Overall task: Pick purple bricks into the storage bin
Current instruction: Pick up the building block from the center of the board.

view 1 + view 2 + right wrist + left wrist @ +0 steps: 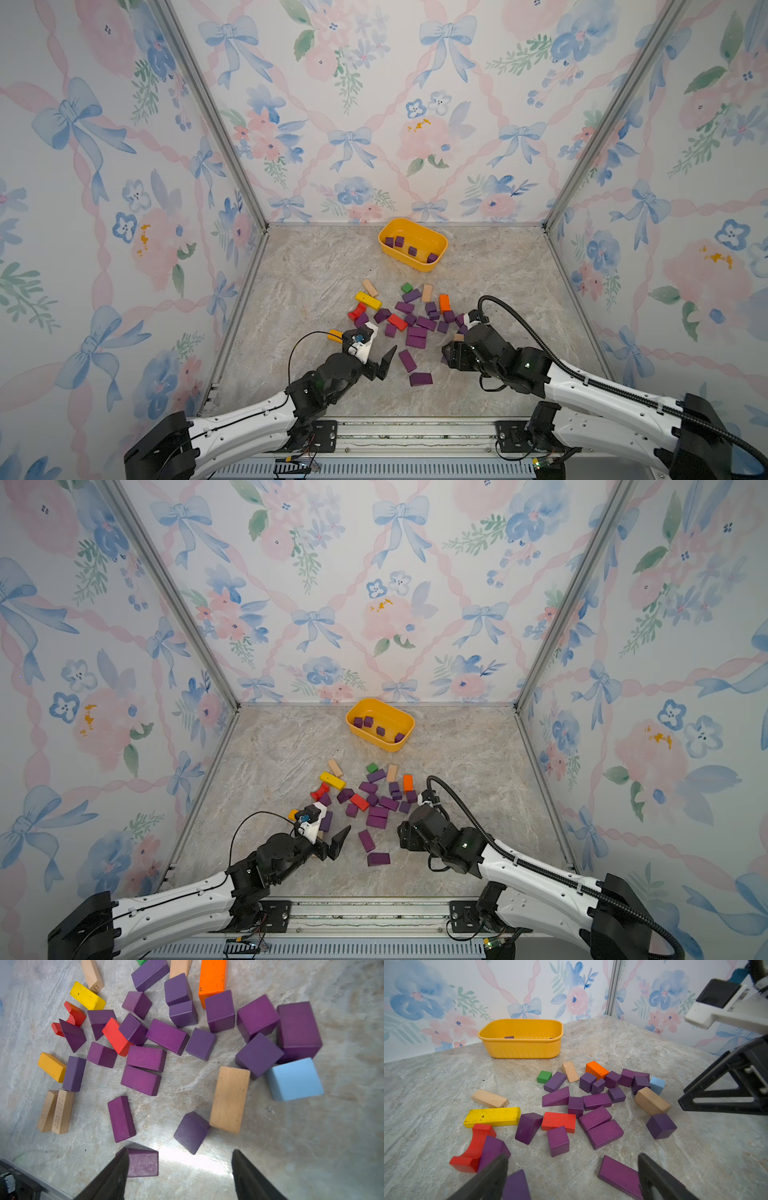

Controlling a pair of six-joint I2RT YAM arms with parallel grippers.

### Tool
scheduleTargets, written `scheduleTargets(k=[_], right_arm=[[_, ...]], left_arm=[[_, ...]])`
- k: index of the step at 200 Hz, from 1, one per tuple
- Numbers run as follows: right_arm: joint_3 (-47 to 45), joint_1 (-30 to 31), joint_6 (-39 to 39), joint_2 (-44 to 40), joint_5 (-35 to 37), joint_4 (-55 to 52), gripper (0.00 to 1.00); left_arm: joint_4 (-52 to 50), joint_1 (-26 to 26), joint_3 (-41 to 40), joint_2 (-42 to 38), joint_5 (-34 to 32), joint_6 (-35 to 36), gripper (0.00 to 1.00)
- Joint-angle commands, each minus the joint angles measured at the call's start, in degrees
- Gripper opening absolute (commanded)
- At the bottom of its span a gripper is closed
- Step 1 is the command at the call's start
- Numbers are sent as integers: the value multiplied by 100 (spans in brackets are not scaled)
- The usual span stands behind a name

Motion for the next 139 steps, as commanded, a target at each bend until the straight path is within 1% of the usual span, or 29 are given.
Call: scheduleTargets(k=[1,40,80,105,139], right_arm=[[38,210,453,302,291,187,75],[314,345,608,747,403,-33,74],[219,355,792,923,390,143,71],[253,354,835,1046,315,91,62],[251,355,902,1229,238,135,61]], left_arm=[[339,-24,-164,-262,-240,95,98],[433,-21,-328,-539,-253,112,98],[498,-23,-303,-354,-154,120,98],[571,-26,-288,-182,-75,130,98],[658,-25,-264,1,56,130,98]])
